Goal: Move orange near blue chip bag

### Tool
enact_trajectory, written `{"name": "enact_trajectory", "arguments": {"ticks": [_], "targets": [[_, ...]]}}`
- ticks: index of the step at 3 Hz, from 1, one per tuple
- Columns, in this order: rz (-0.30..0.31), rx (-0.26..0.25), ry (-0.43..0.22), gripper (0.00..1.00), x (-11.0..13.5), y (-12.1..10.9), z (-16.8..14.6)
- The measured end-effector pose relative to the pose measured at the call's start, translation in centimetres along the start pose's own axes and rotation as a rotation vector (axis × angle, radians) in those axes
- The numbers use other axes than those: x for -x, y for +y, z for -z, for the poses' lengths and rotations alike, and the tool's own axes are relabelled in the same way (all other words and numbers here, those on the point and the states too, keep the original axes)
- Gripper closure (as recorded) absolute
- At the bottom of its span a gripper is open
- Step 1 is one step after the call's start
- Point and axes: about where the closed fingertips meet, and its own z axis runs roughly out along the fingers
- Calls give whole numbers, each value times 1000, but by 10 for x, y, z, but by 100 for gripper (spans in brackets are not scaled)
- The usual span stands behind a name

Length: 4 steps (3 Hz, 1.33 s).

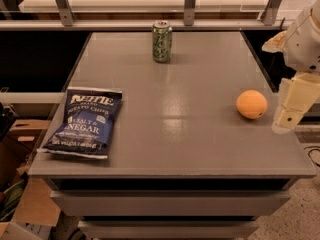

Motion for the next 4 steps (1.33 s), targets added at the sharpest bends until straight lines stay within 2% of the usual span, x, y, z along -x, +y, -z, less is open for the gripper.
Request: {"name": "enact_trajectory", "arguments": {"ticks": [2,4], "targets": [[126,68,-29,0,-27,-23,-47],[156,130,-50,0,-53,-41,-95]]}}
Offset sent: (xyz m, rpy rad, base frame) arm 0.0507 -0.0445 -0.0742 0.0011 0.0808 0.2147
